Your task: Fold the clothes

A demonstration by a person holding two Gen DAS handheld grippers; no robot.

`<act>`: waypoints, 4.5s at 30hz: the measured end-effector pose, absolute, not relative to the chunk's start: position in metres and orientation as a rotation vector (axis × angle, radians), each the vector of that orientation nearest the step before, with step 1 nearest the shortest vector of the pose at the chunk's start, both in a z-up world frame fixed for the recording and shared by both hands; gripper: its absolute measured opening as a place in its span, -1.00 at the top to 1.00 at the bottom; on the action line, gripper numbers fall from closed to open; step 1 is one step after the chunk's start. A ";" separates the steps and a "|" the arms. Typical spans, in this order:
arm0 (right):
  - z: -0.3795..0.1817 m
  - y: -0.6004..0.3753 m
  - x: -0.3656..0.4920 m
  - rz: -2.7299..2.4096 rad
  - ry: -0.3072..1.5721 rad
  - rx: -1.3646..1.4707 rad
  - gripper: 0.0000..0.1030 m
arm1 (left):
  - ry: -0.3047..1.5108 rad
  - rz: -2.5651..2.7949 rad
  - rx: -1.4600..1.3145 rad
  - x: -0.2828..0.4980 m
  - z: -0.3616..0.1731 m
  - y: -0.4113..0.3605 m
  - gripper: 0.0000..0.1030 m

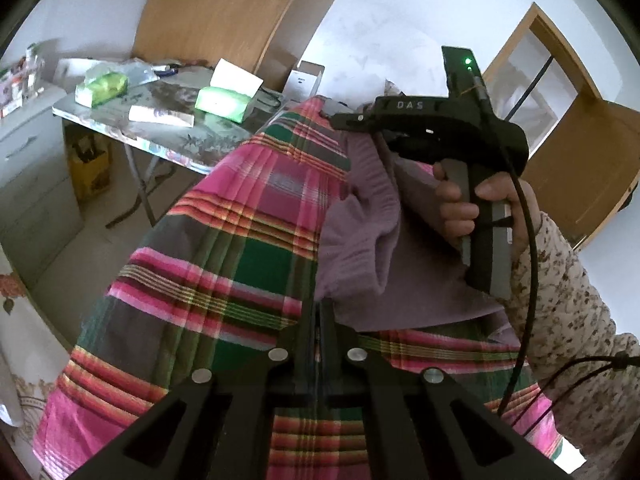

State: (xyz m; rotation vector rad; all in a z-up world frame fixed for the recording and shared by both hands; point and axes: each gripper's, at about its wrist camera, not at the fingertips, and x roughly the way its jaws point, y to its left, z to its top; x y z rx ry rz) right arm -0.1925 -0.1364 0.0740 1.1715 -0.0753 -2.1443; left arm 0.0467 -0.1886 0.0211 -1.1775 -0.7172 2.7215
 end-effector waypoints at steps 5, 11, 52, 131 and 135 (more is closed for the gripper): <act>0.083 -0.123 -0.184 -2.125 -0.090 1.176 0.33 | -0.821 2.767 -1.216 0.046 0.020 -0.205 0.97; 0.099 -0.104 -0.163 -2.090 -0.064 1.166 0.29 | -0.860 2.807 -1.217 0.052 0.027 -0.218 0.97; 0.079 0.111 -0.013 -2.516 0.532 0.931 -0.03 | -0.704 2.209 -1.427 -0.114 0.041 -0.074 0.10; 0.139 0.207 -0.064 -2.881 -0.156 1.055 0.73 | -1.110 2.377 -1.226 -0.214 0.074 -0.127 0.86; 0.134 0.203 -0.087 -2.904 -0.146 1.075 0.73 | -1.109 2.414 -1.264 -0.237 0.065 -0.128 0.86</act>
